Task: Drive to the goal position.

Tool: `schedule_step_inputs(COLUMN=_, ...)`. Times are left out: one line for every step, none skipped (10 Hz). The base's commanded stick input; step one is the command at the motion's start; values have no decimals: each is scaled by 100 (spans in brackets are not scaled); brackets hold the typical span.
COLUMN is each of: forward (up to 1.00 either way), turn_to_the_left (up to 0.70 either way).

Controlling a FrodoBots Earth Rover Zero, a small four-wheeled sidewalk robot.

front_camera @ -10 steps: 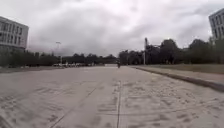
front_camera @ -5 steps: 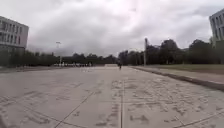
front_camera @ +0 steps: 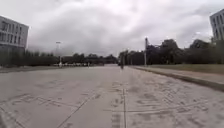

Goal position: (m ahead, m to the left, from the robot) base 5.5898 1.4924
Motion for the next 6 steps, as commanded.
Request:
schedule_step_inputs(forward=70, turn_to_the_left=1)
schedule_step_inputs(forward=70, turn_to_the_left=1)
schedule_step_inputs(forward=70, turn_to_the_left=1)
schedule_step_inputs(forward=70, turn_to_the_left=1)
schedule_step_inputs(forward=70, turn_to_the_left=1)
schedule_step_inputs(forward=70, turn_to_the_left=1)
